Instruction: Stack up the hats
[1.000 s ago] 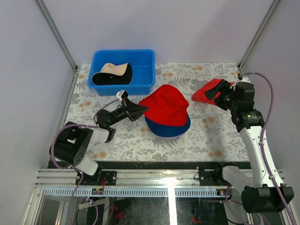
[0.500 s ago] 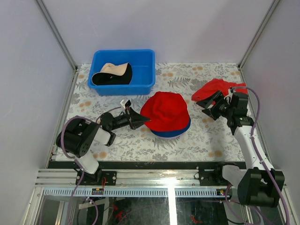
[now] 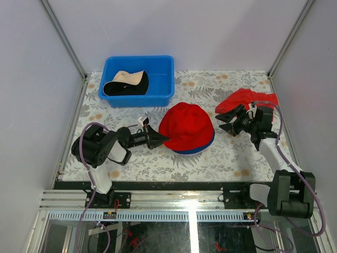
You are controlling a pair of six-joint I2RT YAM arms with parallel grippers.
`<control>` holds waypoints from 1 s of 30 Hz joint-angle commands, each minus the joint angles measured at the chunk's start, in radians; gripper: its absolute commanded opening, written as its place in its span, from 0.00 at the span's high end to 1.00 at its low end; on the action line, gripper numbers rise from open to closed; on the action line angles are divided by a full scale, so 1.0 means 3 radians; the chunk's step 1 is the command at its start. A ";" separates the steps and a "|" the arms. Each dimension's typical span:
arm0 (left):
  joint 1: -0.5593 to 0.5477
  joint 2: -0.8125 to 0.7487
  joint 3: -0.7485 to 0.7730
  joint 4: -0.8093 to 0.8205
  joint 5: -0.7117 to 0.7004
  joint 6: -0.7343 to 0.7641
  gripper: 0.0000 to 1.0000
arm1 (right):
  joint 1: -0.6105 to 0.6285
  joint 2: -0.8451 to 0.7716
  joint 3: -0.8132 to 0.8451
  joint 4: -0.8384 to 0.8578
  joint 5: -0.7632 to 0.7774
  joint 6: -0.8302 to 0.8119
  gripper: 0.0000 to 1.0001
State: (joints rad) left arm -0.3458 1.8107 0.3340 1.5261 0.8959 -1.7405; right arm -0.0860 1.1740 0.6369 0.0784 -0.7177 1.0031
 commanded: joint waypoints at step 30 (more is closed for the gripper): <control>0.0028 0.0206 0.0154 0.0246 0.0035 0.0062 1.00 | 0.0378 0.0882 -0.0060 0.1805 -0.0428 0.1026 0.57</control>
State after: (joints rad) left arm -0.3458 1.8553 0.3626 1.5261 0.9089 -1.7409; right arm 0.0288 1.4445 0.6323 0.5228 -0.7845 1.2568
